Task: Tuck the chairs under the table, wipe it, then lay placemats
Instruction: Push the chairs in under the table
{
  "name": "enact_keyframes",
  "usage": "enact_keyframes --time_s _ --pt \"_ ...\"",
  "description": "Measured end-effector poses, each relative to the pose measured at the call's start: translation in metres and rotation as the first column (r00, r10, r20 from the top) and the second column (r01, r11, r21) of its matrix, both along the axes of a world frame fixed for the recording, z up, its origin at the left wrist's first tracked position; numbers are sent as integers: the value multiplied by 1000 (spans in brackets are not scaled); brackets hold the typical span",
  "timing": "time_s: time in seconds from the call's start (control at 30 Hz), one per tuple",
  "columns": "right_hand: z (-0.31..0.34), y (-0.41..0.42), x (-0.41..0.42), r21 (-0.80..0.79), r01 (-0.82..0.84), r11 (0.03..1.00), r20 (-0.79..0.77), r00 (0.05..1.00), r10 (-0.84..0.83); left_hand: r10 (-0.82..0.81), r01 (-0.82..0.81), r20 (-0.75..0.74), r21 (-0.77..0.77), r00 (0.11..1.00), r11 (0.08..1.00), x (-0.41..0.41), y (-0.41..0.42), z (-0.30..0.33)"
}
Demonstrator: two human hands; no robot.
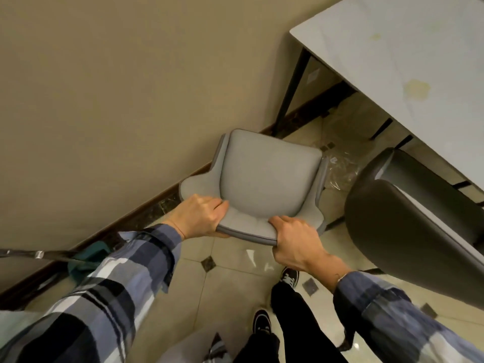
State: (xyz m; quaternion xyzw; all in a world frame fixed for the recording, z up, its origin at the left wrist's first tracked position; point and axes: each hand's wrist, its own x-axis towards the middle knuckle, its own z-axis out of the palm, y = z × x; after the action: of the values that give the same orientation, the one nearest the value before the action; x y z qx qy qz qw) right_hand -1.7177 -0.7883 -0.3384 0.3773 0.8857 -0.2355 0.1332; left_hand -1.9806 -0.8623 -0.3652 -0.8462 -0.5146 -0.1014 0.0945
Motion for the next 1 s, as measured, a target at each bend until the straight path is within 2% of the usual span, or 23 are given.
enact_keyframes --time_s 0.17,0.33,0.53,0.87,1.0 --pt "1 13 1 -183 -114 976 -8 993 114 39 -36 52 -42 998 998 3 -9 -1" --pt "0 11 4 -180 -105 978 -54 994 96 -28 30 101 -20 994 999 6 -4 3" --pt "8 16 6 -181 -56 982 -2 998 57 -149 159 84 -126 985 979 1 13 2" --pt "2 -42 -14 -125 288 950 -8 957 -291 -422 422 47 -210 905 882 -28 52 1" --pt "-2 -29 -41 -54 417 907 -36 907 -419 -452 432 -28 -248 892 867 -49 102 -3"
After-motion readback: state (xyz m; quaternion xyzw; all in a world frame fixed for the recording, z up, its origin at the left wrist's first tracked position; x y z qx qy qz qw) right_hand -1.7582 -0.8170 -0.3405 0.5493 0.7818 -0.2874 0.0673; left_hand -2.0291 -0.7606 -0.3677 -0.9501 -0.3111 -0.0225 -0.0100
